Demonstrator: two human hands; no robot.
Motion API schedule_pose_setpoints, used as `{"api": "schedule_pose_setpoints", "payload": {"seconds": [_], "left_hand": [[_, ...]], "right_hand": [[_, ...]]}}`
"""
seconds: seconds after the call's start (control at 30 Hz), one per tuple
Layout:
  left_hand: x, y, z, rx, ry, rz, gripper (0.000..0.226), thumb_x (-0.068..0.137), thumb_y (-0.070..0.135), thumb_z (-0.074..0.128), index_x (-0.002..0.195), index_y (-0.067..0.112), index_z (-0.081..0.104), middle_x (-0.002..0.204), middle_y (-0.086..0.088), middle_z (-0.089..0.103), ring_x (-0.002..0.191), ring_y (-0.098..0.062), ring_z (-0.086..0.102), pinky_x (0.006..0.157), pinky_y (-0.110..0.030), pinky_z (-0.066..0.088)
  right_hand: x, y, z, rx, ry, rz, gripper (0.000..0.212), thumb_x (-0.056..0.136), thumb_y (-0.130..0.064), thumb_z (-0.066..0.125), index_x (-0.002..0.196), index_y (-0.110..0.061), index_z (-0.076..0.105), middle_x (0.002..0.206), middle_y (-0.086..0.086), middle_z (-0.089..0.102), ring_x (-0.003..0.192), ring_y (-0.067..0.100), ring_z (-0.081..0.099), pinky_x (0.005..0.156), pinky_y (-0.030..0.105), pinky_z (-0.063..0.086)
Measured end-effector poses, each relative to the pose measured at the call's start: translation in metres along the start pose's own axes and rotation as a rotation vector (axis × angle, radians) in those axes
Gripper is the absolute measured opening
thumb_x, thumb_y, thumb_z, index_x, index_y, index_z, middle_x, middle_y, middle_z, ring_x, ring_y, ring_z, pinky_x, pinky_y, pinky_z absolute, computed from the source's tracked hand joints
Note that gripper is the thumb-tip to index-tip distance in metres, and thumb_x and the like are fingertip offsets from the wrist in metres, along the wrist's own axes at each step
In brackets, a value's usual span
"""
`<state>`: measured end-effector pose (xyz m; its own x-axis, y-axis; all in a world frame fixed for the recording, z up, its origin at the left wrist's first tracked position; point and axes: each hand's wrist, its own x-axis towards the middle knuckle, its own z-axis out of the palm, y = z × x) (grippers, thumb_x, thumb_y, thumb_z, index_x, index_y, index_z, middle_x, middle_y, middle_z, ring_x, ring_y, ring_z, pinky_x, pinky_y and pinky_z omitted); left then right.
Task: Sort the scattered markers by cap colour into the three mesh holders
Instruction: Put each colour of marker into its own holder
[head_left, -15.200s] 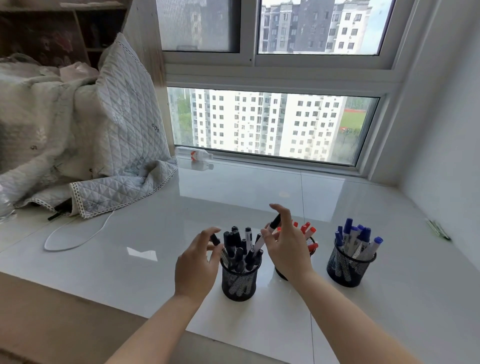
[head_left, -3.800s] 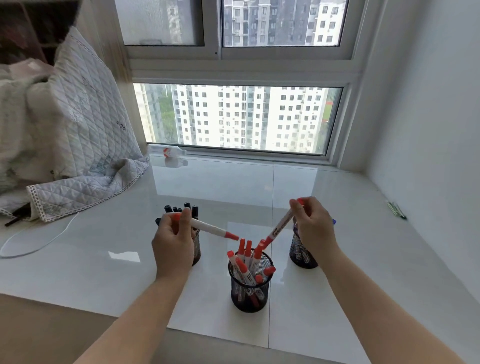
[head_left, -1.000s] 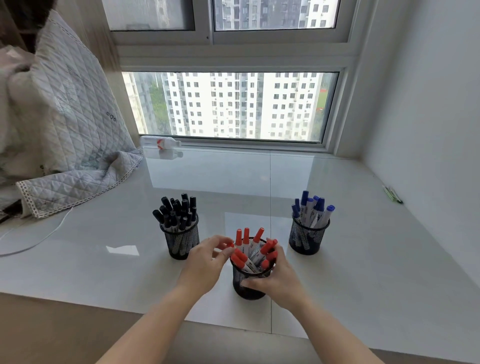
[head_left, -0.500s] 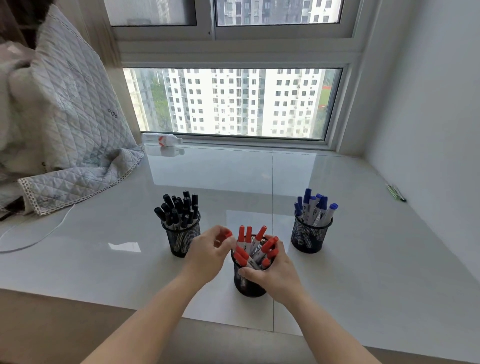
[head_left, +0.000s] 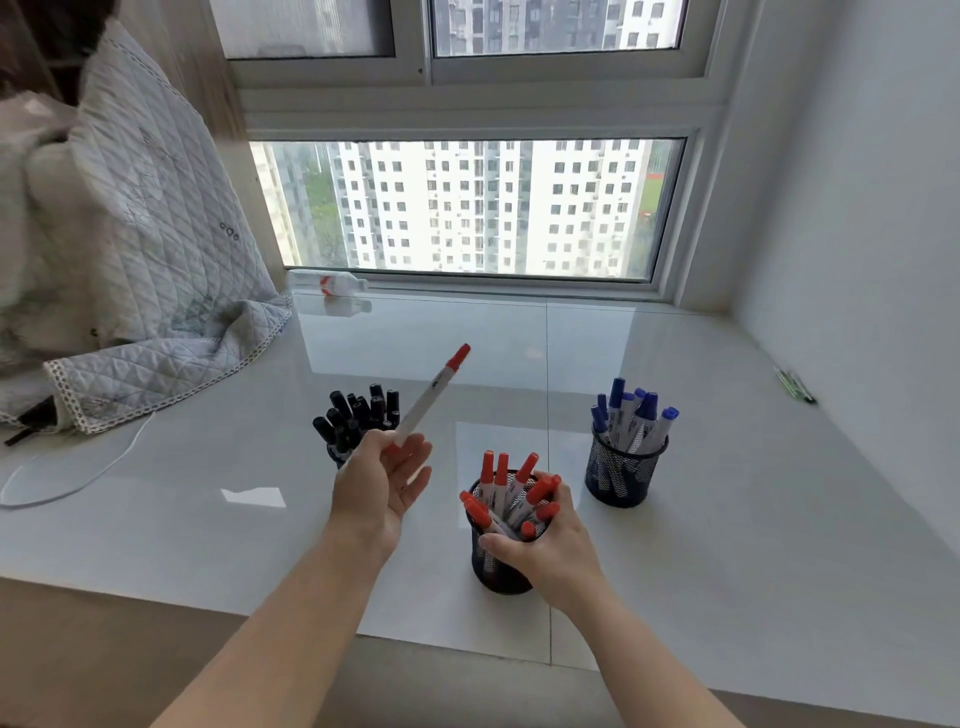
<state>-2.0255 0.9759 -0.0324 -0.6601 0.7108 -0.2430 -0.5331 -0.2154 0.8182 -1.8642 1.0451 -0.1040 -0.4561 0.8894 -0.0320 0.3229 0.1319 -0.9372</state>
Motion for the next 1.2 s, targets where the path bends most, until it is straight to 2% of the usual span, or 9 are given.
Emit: {"api": "schedule_pose_setpoints", "payload": {"seconds": [0.13, 0.27, 0.43, 0.53, 0.67, 0.87, 0.97, 1.1, 1.2], "left_hand": [[-0.004, -0.012, 0.003, -0.118, -0.144, -0.113, 0.012, 0.090, 0.012, 0.048, 0.081, 0.015, 0.056, 0.075, 0.001, 0.072, 0.074, -0.010, 0.071, 0.067, -0.031, 0.051], [-0.006, -0.015, 0.005, -0.107, -0.238, -0.041, 0.017, 0.093, 0.009, 0.046, 0.100, 0.022, 0.053, 0.085, -0.003, 0.074, 0.083, -0.015, 0.071, 0.072, -0.037, 0.053], [-0.008, -0.012, 0.007, 0.367, -0.161, 0.238, 0.010, 0.094, 0.012, 0.045, 0.090, 0.018, 0.052, 0.087, -0.004, 0.074, 0.085, -0.017, 0.071, 0.079, -0.039, 0.054], [-0.009, -0.016, 0.006, 0.520, -0.113, 0.363, 0.019, 0.097, 0.028, 0.041, 0.089, 0.022, 0.057, 0.093, -0.002, 0.070, 0.089, -0.014, 0.068, 0.077, -0.031, 0.052], [-0.003, -0.018, 0.006, 0.735, -0.069, 0.491, 0.013, 0.092, 0.034, 0.049, 0.086, 0.033, 0.061, 0.096, 0.005, 0.064, 0.090, -0.007, 0.059, 0.081, -0.030, 0.048], [0.005, -0.016, 0.006, 1.046, -0.099, 0.555, 0.013, 0.086, 0.026, 0.062, 0.086, 0.032, 0.050, 0.077, 0.017, 0.059, 0.073, 0.003, 0.056, 0.061, -0.017, 0.040], [0.011, -0.013, 0.004, 1.188, -0.106, 0.513, 0.013, 0.084, 0.026, 0.064, 0.086, 0.026, 0.051, 0.078, 0.015, 0.057, 0.075, 0.000, 0.055, 0.067, -0.023, 0.041], [0.010, -0.018, 0.010, 1.342, -0.255, 0.472, 0.011, 0.080, 0.026, 0.066, 0.082, 0.024, 0.056, 0.076, 0.014, 0.061, 0.077, -0.005, 0.060, 0.065, -0.015, 0.043], [0.008, -0.023, 0.015, 1.443, -0.320, 0.404, 0.013, 0.083, 0.032, 0.063, 0.085, 0.019, 0.060, 0.080, 0.005, 0.065, 0.081, -0.013, 0.062, 0.076, -0.029, 0.051]], "right_hand": [[0.001, 0.001, 0.002, -0.006, 0.003, 0.002, 0.066, 0.041, -0.056, 0.075, 0.094, -0.058, 0.036, 0.092, -0.023, 0.061, 0.083, -0.005, 0.059, 0.065, 0.013, 0.041], [0.001, 0.002, 0.002, -0.004, 0.001, 0.007, 0.066, 0.042, -0.056, 0.077, 0.095, -0.055, 0.037, 0.093, -0.022, 0.062, 0.085, -0.002, 0.061, 0.067, 0.015, 0.043], [-0.001, 0.000, 0.002, 0.012, 0.015, 0.005, 0.065, 0.041, -0.057, 0.075, 0.092, -0.061, 0.035, 0.093, -0.021, 0.062, 0.084, -0.002, 0.060, 0.066, 0.013, 0.041], [-0.002, -0.001, 0.005, 0.033, 0.044, 0.002, 0.066, 0.040, -0.056, 0.075, 0.091, -0.063, 0.034, 0.096, -0.020, 0.061, 0.087, -0.001, 0.060, 0.069, 0.017, 0.045], [-0.004, -0.001, 0.009, 0.029, 0.065, 0.013, 0.068, 0.045, -0.054, 0.078, 0.100, -0.049, 0.037, 0.103, -0.014, 0.061, 0.093, 0.008, 0.061, 0.081, 0.029, 0.052], [-0.004, -0.001, 0.007, 0.012, 0.058, 0.022, 0.073, 0.046, -0.056, 0.076, 0.106, -0.043, 0.036, 0.104, -0.016, 0.060, 0.092, 0.004, 0.060, 0.075, 0.022, 0.047], [-0.005, -0.001, 0.007, 0.016, 0.058, 0.023, 0.071, 0.048, -0.054, 0.077, 0.105, -0.042, 0.036, 0.104, -0.014, 0.061, 0.092, 0.005, 0.061, 0.076, 0.022, 0.048], [-0.006, 0.000, 0.008, 0.006, 0.076, 0.017, 0.072, 0.044, -0.057, 0.074, 0.103, -0.046, 0.034, 0.104, -0.013, 0.060, 0.092, 0.006, 0.061, 0.081, 0.029, 0.051], [-0.005, 0.000, 0.009, 0.006, 0.084, 0.021, 0.073, 0.043, -0.056, 0.074, 0.104, -0.046, 0.034, 0.104, -0.012, 0.060, 0.093, 0.007, 0.061, 0.084, 0.034, 0.052]]}}
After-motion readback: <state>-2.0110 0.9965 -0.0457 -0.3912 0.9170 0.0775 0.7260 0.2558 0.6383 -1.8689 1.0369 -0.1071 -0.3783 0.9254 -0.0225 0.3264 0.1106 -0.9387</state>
